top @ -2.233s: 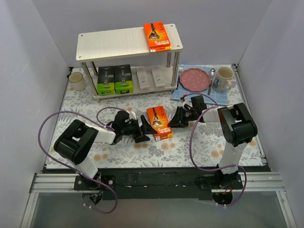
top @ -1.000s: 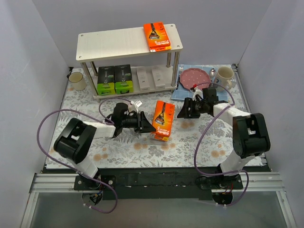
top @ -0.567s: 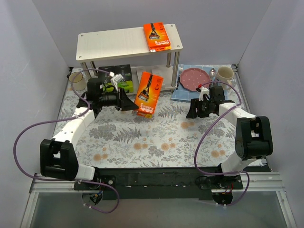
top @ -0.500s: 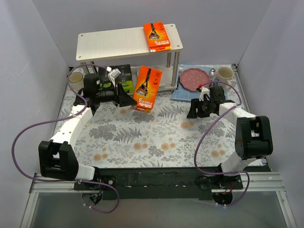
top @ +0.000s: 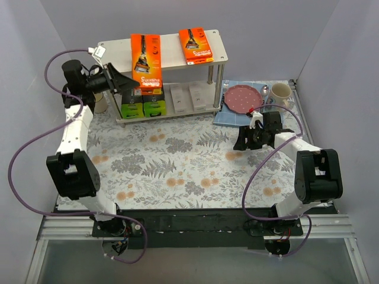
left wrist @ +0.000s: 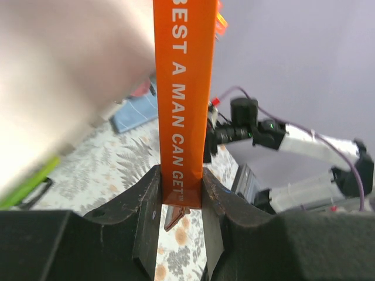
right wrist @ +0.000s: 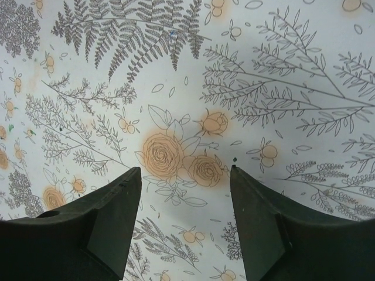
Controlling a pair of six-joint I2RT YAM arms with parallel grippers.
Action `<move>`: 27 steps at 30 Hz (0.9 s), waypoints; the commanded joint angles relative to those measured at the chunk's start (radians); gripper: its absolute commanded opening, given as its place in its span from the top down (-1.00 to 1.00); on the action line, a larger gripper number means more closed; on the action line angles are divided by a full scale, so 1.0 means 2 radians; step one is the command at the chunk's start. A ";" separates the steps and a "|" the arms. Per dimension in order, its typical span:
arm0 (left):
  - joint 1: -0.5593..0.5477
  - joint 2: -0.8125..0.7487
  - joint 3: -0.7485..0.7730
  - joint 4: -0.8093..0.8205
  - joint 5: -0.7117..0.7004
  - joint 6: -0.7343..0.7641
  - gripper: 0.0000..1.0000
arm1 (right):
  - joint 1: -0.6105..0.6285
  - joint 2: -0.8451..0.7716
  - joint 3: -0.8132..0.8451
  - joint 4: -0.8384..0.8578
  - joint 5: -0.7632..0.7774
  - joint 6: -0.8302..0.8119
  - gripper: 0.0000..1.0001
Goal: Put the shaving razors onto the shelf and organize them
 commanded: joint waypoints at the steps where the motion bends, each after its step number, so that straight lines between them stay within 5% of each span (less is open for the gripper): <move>1: 0.038 0.065 0.091 0.036 0.037 -0.066 0.82 | -0.004 -0.025 -0.018 0.016 0.002 0.006 -0.40; 10: 0.041 0.155 0.225 0.028 0.034 -0.092 0.76 | -0.014 -0.035 -0.036 0.021 0.007 0.004 -0.41; 24: 0.042 0.195 0.255 -0.003 -0.020 -0.100 0.81 | -0.019 -0.023 -0.033 0.023 0.008 0.004 -0.42; 27: 0.042 0.197 0.252 -0.018 -0.037 -0.095 0.56 | -0.019 -0.023 -0.033 0.022 0.009 0.004 -0.43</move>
